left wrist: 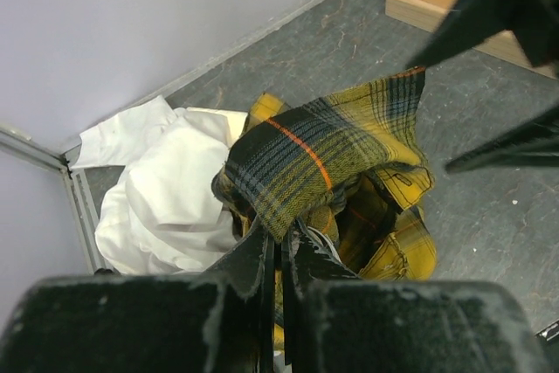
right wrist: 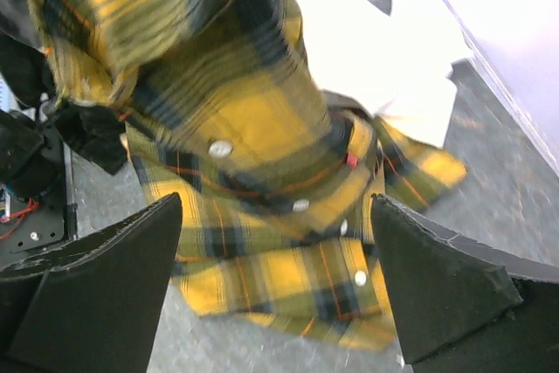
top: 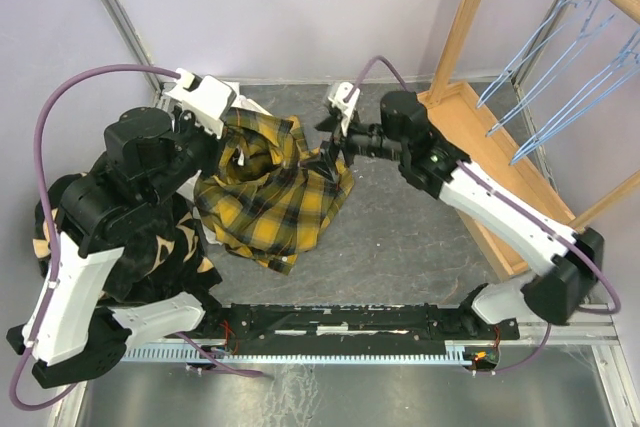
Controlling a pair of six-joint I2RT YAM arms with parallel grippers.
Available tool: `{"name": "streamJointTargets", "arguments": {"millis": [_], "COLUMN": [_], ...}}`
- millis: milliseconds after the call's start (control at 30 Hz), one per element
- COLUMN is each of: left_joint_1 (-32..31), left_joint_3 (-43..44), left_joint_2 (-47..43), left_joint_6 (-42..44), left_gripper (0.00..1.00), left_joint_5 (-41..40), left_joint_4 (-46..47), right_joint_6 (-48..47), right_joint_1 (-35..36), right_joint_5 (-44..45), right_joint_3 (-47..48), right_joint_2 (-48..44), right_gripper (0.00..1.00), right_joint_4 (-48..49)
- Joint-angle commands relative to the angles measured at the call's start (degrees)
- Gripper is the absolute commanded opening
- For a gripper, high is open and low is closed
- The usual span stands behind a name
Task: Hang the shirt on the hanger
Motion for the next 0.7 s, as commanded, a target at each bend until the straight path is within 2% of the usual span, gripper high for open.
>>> {"name": "streamJointTargets", "arguments": {"millis": [0,200,367,433,467,533,600,633,667], "left_joint_1": [-0.11,-0.14,-0.16,-0.15,-0.15,-0.15,-0.15,-0.15,-0.11], "left_joint_3": [3.9,5.62,6.06,5.77,5.56,5.37,5.03,4.9,4.68], "left_joint_2": [-1.27,-1.67,-2.07,-2.28,-2.37,-2.62,-2.81,-2.83,-2.91], "left_joint_6": [-0.21,-0.29,-1.02,-1.08,-1.12,-1.32,-1.68,-1.88,-2.12], "left_gripper": [0.03,0.03,0.03,0.03,0.03,0.03,0.03,0.03,0.03], "left_joint_5": [-1.21,-0.96,-0.33,-0.26,-0.38,-1.17,-3.34,-4.67,-6.07], "left_joint_4": [0.49,-0.39,-0.9,-0.95,-0.89,-0.89,-0.49,-0.22,0.12], "right_joint_6": [0.05,4.68,7.27,9.31,10.84,13.75,13.5,13.19,12.45], "right_joint_1": [-4.18,-4.4,-1.31,-0.11,0.06,-0.05,-0.49,-0.66,-0.88], "right_joint_5": [-18.27,-28.39,-32.08,-32.82,-33.15,-31.84,-28.9,-26.68,-24.19], "right_joint_3": [11.43,26.13,34.65,37.05,37.51,36.99,36.0,35.41,34.7], "right_joint_2": [9.66,23.53,31.63,34.09,34.78,35.04,33.46,32.17,30.49], "right_gripper": [0.96,0.97,0.97,0.92,0.86,0.63,0.31,0.12,0.01], "right_joint_4": [6.47,5.62,4.79,5.39,6.49,8.66,8.11,7.66,6.79]}}
